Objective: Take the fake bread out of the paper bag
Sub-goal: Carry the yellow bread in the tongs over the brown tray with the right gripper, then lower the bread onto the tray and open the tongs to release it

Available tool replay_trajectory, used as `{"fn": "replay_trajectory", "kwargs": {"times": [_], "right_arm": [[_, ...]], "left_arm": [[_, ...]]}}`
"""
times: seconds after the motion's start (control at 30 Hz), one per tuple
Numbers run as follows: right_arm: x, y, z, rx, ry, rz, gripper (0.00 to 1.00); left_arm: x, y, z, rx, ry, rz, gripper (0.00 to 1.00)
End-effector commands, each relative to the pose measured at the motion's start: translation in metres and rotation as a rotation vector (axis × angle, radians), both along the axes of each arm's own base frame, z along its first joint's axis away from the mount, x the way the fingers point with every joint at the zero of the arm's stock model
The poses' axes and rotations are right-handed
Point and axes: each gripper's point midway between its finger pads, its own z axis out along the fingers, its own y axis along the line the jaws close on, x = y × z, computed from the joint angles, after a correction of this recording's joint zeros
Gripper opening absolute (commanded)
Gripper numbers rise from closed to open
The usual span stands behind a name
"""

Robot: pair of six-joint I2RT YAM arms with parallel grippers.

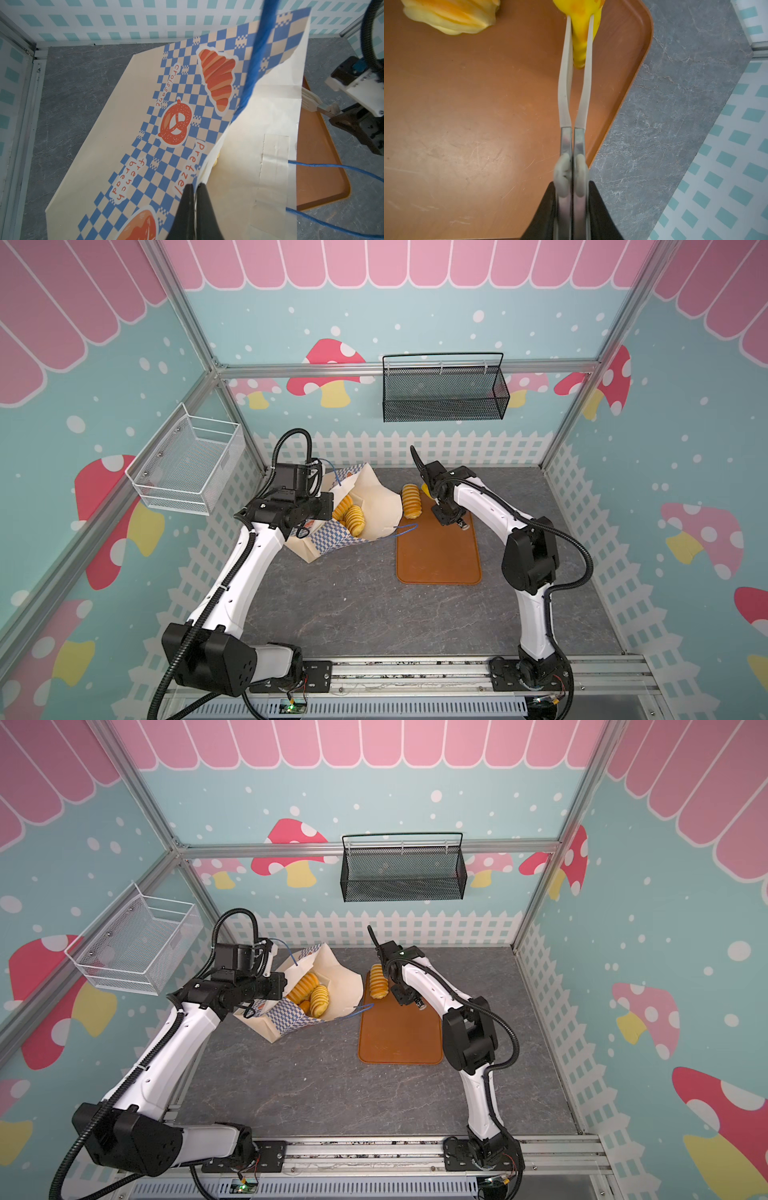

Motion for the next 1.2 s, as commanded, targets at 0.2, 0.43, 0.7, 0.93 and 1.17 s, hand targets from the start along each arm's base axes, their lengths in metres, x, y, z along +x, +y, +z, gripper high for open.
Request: {"fn": "replay_trajectory", "kwargs": {"times": [0.2, 0.43, 0.7, 0.93, 1.17], "right_arm": [[0.002, -0.005, -0.010, -0.053, 0.066, -0.043, 0.21], [0.003, -0.003, -0.016, -0.057, 0.086, -0.034, 0.32], [0.004, 0.001, -0.009, -0.042, 0.073, -0.021, 0.47], [0.005, 0.008, 0.001, -0.005, 0.060, -0.006, 0.49], [-0.001, 0.015, 0.018, 0.033, 0.045, 0.011, 0.52]], "left_arm": [[-0.004, 0.004, -0.006, 0.000, 0.008, -0.007, 0.00], [-0.003, 0.005, -0.007, -0.007, 0.008, -0.008, 0.00], [-0.002, 0.007, -0.009, -0.016, 0.011, -0.003, 0.00], [-0.001, 0.010, -0.011, -0.015, 0.015, 0.002, 0.00], [0.000, 0.010, -0.012, -0.020, 0.017, 0.003, 0.00]]}}
